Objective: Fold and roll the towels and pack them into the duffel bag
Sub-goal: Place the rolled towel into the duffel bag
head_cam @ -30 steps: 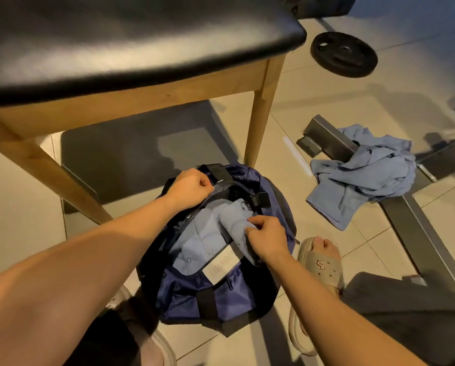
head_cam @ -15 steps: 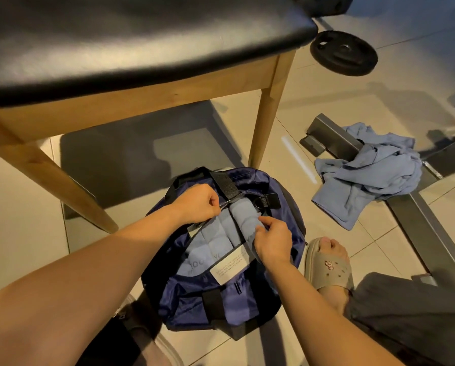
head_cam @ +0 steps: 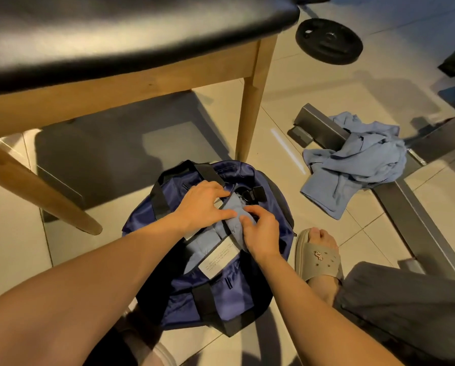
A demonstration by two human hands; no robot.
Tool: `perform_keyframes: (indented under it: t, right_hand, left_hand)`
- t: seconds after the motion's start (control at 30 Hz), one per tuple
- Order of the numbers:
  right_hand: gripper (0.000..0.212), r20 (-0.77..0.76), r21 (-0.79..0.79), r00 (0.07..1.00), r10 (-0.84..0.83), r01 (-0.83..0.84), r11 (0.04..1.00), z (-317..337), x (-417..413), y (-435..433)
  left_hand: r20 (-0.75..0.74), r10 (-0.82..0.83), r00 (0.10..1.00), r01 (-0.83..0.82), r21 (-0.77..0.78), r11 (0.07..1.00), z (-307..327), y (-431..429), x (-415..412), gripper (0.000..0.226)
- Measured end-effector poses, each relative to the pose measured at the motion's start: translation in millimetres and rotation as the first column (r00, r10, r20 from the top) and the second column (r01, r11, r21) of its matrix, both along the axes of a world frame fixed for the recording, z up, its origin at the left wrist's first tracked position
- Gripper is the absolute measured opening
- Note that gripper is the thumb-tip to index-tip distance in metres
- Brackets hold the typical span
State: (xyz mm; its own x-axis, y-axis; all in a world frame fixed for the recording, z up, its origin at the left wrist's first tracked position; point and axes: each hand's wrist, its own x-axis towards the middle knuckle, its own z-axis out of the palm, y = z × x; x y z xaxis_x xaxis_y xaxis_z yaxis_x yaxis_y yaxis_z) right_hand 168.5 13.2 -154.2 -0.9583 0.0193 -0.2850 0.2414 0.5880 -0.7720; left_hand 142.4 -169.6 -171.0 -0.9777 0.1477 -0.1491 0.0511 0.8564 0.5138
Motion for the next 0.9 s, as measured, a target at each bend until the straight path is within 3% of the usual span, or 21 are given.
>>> perform_keyframes:
  t: [0.1,0.2,0.27,0.33,0.43,0.6,0.77,0.9]
  right_hand:
    - [0.033,0.058,0.017,0.996,0.073,-0.074,0.997,-1,-5,-1]
    - [0.03,0.066,0.157,0.965,0.254,-0.261,0.952,9,-10,14]
    - [0.037,0.109,0.337,0.9,0.422,-0.433,0.836,21,-21,26]
    - [0.047,0.253,0.454,0.8,0.544,-0.595,0.663,31,-35,28]
    - [0.061,0.503,0.462,0.644,0.576,-0.764,0.451,33,-53,16]
    - [0.065,0.662,0.413,0.515,0.544,-0.857,0.308,22,-67,11]
    - [0.073,0.662,0.336,0.472,0.583,-0.882,0.332,19,-72,21]
    - [0.066,0.592,0.298,0.48,0.647,-0.877,0.377,11,-81,31]
  left_hand:
    - [0.043,-0.015,0.999,0.018,-0.07,0.997,-3,4,0,0.084]
    - [0.078,-0.037,0.996,0.048,-0.145,0.988,-2,10,-3,0.083]
    - [0.108,-0.039,0.993,0.056,-0.153,0.987,-2,11,-7,0.083]
    - [0.127,-0.045,0.991,0.064,-0.147,0.987,-2,10,-9,0.083]
    - [0.138,-0.041,0.99,0.058,-0.121,0.991,-3,10,-8,0.083]
    - [0.157,-0.035,0.987,0.051,-0.103,0.993,-7,8,-8,0.086]
    - [0.171,-0.036,0.985,0.049,-0.071,0.996,-10,7,-11,0.09]
    - [0.225,-0.026,0.974,0.032,-0.025,0.999,-10,4,-11,0.115]
